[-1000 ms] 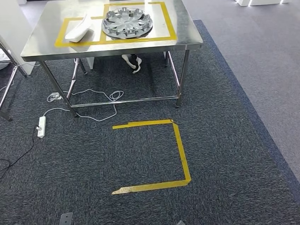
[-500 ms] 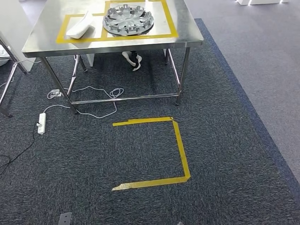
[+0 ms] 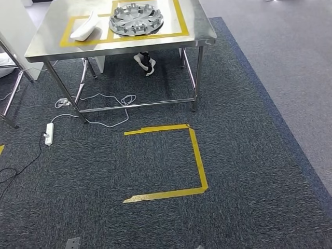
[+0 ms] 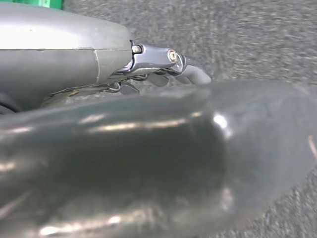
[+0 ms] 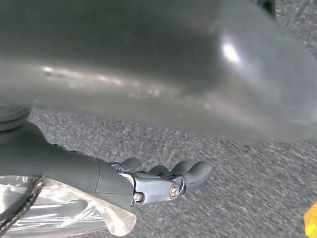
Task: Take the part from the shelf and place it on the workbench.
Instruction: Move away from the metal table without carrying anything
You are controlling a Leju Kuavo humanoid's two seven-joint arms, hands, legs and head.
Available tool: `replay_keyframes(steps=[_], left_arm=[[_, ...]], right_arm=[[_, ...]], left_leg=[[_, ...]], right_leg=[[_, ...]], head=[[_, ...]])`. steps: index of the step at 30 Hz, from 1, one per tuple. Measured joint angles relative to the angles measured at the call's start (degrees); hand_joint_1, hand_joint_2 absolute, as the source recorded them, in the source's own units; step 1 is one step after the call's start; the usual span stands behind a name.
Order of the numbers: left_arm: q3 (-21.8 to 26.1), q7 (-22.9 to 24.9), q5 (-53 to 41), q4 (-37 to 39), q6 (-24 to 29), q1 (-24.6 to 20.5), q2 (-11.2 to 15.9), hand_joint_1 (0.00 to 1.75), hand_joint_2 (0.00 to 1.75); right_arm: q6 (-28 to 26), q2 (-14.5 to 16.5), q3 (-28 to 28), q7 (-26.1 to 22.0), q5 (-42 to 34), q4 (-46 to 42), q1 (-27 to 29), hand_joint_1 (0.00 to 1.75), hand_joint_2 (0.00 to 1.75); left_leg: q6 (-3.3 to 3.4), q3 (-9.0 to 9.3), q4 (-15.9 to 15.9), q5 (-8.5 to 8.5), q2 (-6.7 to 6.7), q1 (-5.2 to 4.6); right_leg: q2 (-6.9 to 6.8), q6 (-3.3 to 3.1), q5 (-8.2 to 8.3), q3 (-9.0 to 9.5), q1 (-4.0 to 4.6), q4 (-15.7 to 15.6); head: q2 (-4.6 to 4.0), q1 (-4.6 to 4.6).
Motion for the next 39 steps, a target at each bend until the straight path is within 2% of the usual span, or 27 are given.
replay_keyframes(steps=[2,3,4,7,10,13,23,28,35,37,38,39], left_arm=[[0.0,0.1,0.0,0.0,0.1,0.0,0.1,0.00,0.00],[0.0,0.1,0.0,0.0,0.1,-0.1,0.2,0.00,0.00],[0.0,0.1,0.0,0.0,0.2,-0.1,0.2,0.00,0.00],[0.0,0.2,0.1,0.0,0.4,0.0,0.0,0.00,0.00],[0.1,0.4,0.3,0.0,0.6,0.0,0.0,0.00,0.00],[0.2,0.6,0.6,0.0,0.6,-0.1,-0.1,0.00,0.00],[0.5,1.0,1.2,0.0,0.8,-0.1,-0.1,0.00,0.00],[0.6,1.0,1.8,0.0,0.8,-0.1,-0.2,0.00,0.00],[0.6,1.0,2.2,0.0,1.0,-0.1,-0.2,0.00,0.00],[0.6,1.0,2.2,0.0,1.1,-0.2,-0.3,0.00,0.00],[0.7,1.0,2.2,0.0,1.1,-0.2,-0.4,0.00,0.00],[0.7,1.0,2.2,0.0,1.1,-0.2,-0.4,0.00,0.00]], right_arm=[[0.0,0.0,0.0,0.0,0.0,0.0,0.0,0.00,0.00],[0.0,0.0,0.0,0.0,0.1,0.0,0.0,0.00,0.00],[-0.1,0.0,0.0,0.0,0.1,0.0,0.0,0.00,0.00],[-0.1,0.0,-0.2,0.0,0.1,0.0,0.0,0.00,0.00],[0.0,0.0,-0.4,0.0,0.1,0.1,0.1,0.00,0.00],[0.0,0.0,-0.7,0.0,0.1,0.1,0.1,0.00,0.00],[0.0,0.0,-2.3,0.5,-1.6,0.1,0.1,0.00,0.00],[-1.9,-0.1,-4.3,2.1,-2.3,0.1,0.0,0.00,0.00],[-5.4,-0.3,-8.0,3.2,-3.5,0.1,0.0,0.00,0.00],[-5.5,-0.5,-8.8,3.1,-3.8,0.1,0.0,0.00,0.00],[-5.6,-0.6,-9.1,3.1,-3.9,0.1,0.0,0.00,0.00],[-5.6,-0.7,-9.4,3.1,-4.0,0.1,0.0,0.00,0.00]], left_leg=[[1.00,5.00,-8.1,1.67,-0.10,-0.28],[1.38,6.34,-10.7,1.79,-0.14,-0.43],[1.47,6.79,-11.9,1.53,-0.14,-0.49],[1.23,6.51,-12.5,1.52,-0.14,-0.54],[1.63,6.27,-12.3,1.80,-0.10,-0.79],[1.96,5.98,-12.1,2.04,-0.06,-0.99],[2.08,5.73,-11.9,2.07,-0.06,-1.08],[2.07,5.65,-11.9,2.08,-0.06,-1.05],[2.87,5.13,-11.6,2.44,-0.04,-1.12],[3.38,5.20,-12.4,3.24,0.06,-0.77],[3.61,5.12,-12.8,3.65,0.06,-0.58],[3.73,4.92,-12.9,3.89,0.03,-0.53]], right_leg=[[0.00,0.27,0.42,-0.37,0.23,0.1],[-0.01,0.50,0.64,-0.53,0.28,0.2],[-0.03,0.62,0.68,-0.73,0.37,0.3],[-0.04,0.30,0.69,-1.17,0.41,0.4],[0.03,0.98,1.44,-1.21,0.15,0.1],[0.08,1.32,1.85,-1.32,-0.04,0.1],[0.08,1.54,2.00,-1.55,-0.14,0.1],[0.08,1.54,2.00,-1.68,-0.14,0.1],[0.04,2.41,2.55,-1.93,-0.26,0.0],[0.09,2.78,1.44,-2.67,-0.25,1.0],[0.12,2.94,-0.15,-3.68,-0.27,3.2],[0.15,3.11,-2.31,-5.18,-0.39,6.5]], head=[[0.00,0.04],[0.00,0.05],[0.00,0.06],[0.00,0.14],[0.00,0.17],[0.00,0.17],[0.00,0.14],[0.00,0.14],[0.00,0.10],[0.00,0.22],[0.00,0.32],[0.00,0.41]])
